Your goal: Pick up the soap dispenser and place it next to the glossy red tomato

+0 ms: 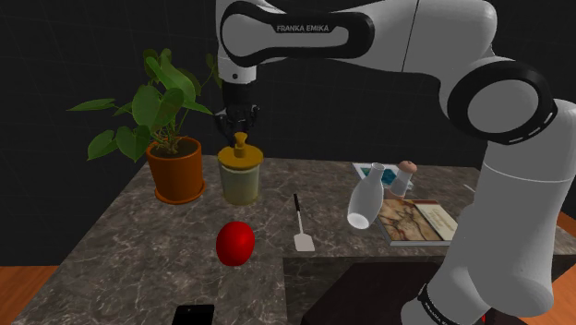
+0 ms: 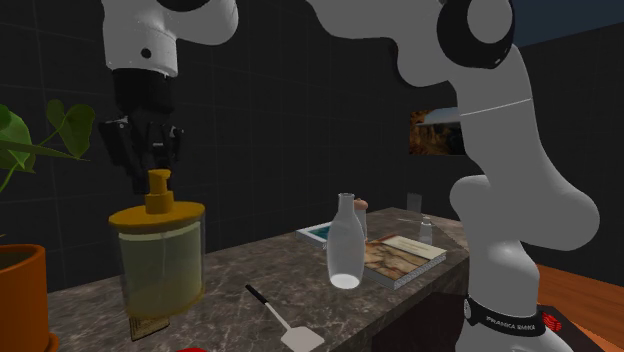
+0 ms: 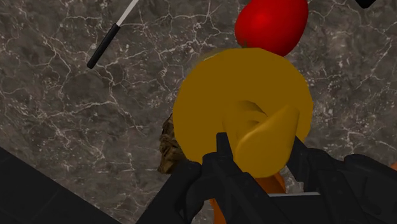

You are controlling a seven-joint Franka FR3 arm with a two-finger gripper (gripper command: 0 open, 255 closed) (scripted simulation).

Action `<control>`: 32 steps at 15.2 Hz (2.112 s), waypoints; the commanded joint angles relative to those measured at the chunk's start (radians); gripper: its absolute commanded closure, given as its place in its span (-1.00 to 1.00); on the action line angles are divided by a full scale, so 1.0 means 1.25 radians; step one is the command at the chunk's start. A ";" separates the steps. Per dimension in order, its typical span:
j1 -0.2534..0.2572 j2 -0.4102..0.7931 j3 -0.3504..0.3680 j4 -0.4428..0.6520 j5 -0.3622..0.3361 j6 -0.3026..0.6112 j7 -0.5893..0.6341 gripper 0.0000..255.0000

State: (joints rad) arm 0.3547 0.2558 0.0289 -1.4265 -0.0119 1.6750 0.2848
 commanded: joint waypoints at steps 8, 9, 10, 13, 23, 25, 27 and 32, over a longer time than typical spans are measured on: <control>0.000 -0.005 0.000 -0.103 0.000 0.099 0.001 1.00; 0.000 -0.004 0.000 -0.113 0.000 0.110 0.001 1.00; 0.000 -0.004 0.000 -0.123 0.000 0.120 0.001 1.00; -0.001 -0.001 0.000 -0.151 0.000 0.151 0.001 1.00; -0.001 0.018 -0.001 -0.228 -0.001 0.247 0.002 1.00; -0.001 0.019 -0.001 -0.228 -0.001 0.247 0.002 1.00; -0.001 0.019 -0.001 -0.228 -0.001 0.247 0.002 1.00; -0.001 0.019 -0.001 -0.227 -0.001 0.247 0.002 -1.00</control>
State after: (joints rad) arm 0.3539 0.2795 0.0281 -1.7106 -0.0135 1.9840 0.2873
